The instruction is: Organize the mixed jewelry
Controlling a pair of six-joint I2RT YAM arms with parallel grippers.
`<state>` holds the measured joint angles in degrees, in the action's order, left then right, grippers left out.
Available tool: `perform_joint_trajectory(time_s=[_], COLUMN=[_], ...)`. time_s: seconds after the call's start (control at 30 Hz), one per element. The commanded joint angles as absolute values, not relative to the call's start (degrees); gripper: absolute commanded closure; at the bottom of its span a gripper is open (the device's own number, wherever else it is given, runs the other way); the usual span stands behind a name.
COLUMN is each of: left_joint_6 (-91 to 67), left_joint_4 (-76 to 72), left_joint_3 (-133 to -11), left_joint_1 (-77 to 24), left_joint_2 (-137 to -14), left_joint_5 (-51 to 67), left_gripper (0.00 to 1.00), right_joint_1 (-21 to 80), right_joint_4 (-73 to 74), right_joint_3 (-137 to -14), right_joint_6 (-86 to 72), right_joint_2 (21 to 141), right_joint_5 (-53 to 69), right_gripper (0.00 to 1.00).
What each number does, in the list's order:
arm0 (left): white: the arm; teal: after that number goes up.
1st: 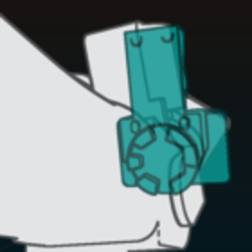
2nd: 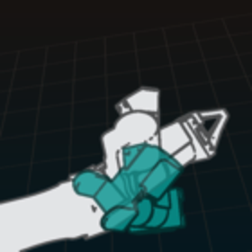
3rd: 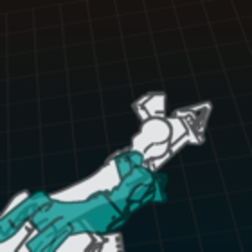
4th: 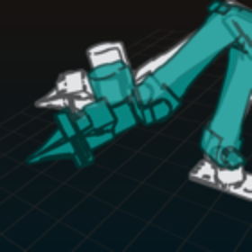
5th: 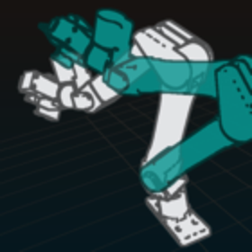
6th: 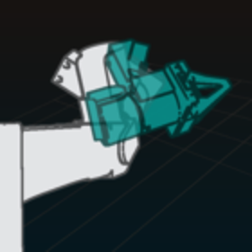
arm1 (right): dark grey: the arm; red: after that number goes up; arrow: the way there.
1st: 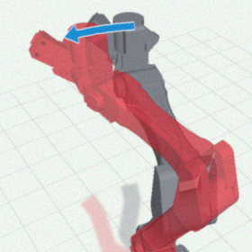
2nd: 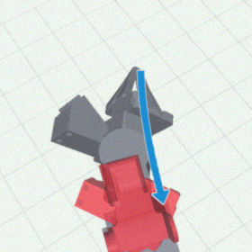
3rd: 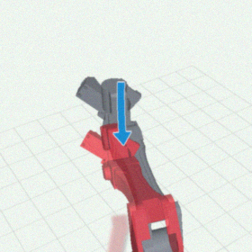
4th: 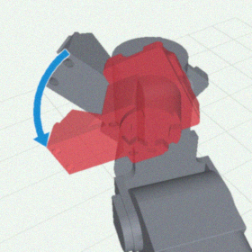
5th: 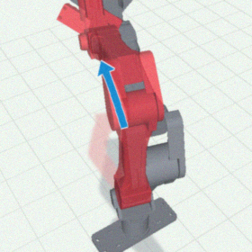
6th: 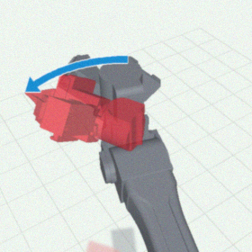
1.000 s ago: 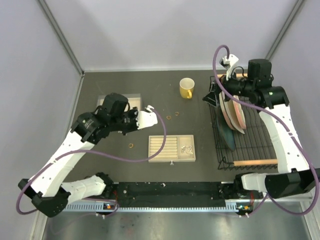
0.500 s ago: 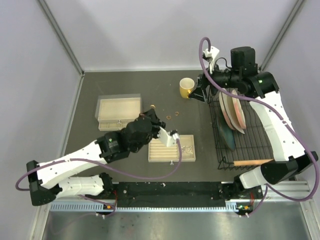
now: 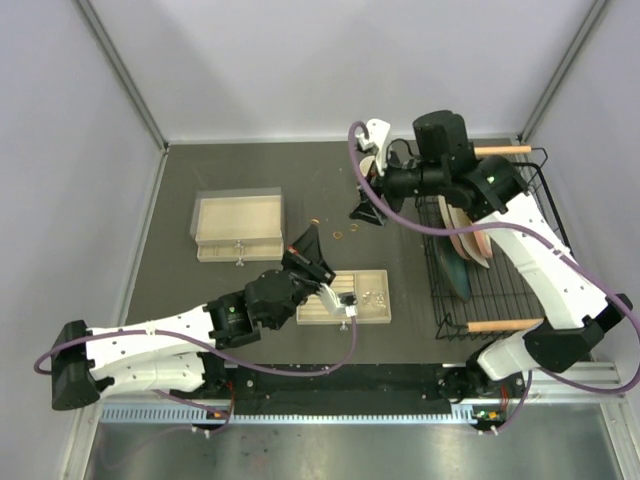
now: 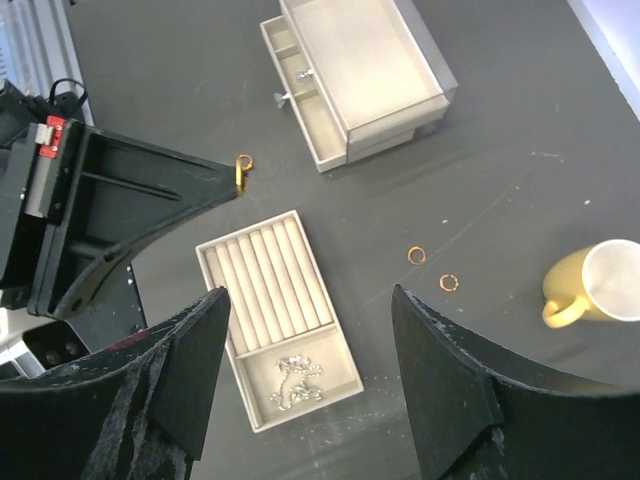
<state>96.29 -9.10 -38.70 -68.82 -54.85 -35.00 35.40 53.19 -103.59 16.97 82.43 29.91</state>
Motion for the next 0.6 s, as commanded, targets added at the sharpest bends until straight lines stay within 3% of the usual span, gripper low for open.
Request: perform_joint_trajectory(time_s=[0.0,0.57], left_joint_6=[101.07,99.32], left_joint_4=[-18.90,-15.29], left_joint_3=[-37.18,-37.53], left_joint_1=[-69.61,-69.61], left_joint_2=[-53.53,-52.91], left_joint_5=[-35.68,-36.12], left_gripper=[1.00,1.00], right_joint_1=[39.81,47.81], right_joint_4=[51.07,50.01], right_joint_3=[-104.33,-107.66], right_joint_6=[18.63,16.09], right_joint_2=[82.96,89.38], right_joint_5=[24.88,20.92], right_gripper=[0.35,0.47])
